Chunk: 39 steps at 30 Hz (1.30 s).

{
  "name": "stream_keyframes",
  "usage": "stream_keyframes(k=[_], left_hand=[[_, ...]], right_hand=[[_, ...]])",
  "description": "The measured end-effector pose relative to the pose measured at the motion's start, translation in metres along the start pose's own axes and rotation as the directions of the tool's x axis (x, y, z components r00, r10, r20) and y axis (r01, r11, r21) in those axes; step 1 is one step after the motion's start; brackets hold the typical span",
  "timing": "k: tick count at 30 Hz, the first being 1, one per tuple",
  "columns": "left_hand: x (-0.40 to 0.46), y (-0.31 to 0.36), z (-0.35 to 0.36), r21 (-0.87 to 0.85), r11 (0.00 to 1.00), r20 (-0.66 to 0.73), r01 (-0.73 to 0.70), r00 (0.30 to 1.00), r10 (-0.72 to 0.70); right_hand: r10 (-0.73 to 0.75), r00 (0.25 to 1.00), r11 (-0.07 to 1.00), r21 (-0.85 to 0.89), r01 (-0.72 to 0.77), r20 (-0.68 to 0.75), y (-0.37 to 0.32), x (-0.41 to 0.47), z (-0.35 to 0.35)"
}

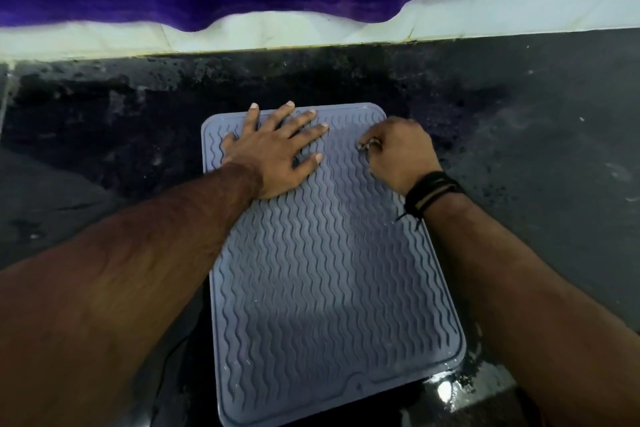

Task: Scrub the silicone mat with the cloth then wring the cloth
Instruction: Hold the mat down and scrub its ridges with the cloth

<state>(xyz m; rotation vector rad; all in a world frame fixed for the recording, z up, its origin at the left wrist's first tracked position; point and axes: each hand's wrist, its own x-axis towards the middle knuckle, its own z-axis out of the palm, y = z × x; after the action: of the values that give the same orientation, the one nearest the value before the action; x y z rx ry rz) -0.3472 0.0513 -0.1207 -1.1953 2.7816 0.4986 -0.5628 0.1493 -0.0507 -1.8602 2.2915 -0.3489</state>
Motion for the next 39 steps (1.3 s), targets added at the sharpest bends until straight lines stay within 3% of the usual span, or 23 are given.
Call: stream_keyframes(k=[5, 15, 17, 20, 30, 32, 35, 39], left_hand=[[0.002, -0.001, 0.002, 0.006, 1.0, -0.013, 0.001, 1.0, -0.001], [0.002, -0.003, 0.004, -0.007, 1.0, -0.023, -0.005, 1.0, 0.005], [0.002, -0.003, 0.004, -0.013, 1.0, -0.025, 0.002, 1.0, -0.003], [0.002, -0.002, 0.004, 0.007, 1.0, -0.02, 0.006, 1.0, -0.006], [0.0, 0.0, 0.002, -0.001, 1.0, -0.004, 0.018, 1.0, -0.018], [0.0, 0.001, 0.002, -0.009, 1.0, -0.01, 0.018, 1.0, -0.018], [-0.001, 0.002, 0.0, -0.002, 1.0, -0.015, 0.017, 1.0, -0.017], [0.0, 0.003, 0.001, 0.0, 1.0, -0.013, 0.022, 1.0, -0.022]], right_hand=[[-0.105, 0.994, 0.994, 0.002, 0.105, 0.022, -0.012, 0.026, 0.008], [-0.029, 0.998, 0.999, 0.021, 0.028, 0.051, -0.006, -0.004, -0.002], [-0.06, 0.998, 0.998, 0.021, 0.059, 0.014, -0.007, 0.009, 0.001], [-0.107, 0.992, 0.994, 0.005, 0.107, 0.066, -0.012, 0.016, 0.011], [-0.005, 1.0, 0.997, 0.072, 0.005, 0.009, -0.004, -0.029, 0.0], [-0.031, 0.999, 0.999, 0.041, 0.032, -0.031, -0.006, -0.012, 0.001], [-0.099, 0.995, 0.995, -0.003, 0.099, 0.032, -0.013, 0.001, 0.01], [-0.063, 0.998, 0.998, 0.003, 0.063, 0.003, -0.013, -0.023, 0.015]])
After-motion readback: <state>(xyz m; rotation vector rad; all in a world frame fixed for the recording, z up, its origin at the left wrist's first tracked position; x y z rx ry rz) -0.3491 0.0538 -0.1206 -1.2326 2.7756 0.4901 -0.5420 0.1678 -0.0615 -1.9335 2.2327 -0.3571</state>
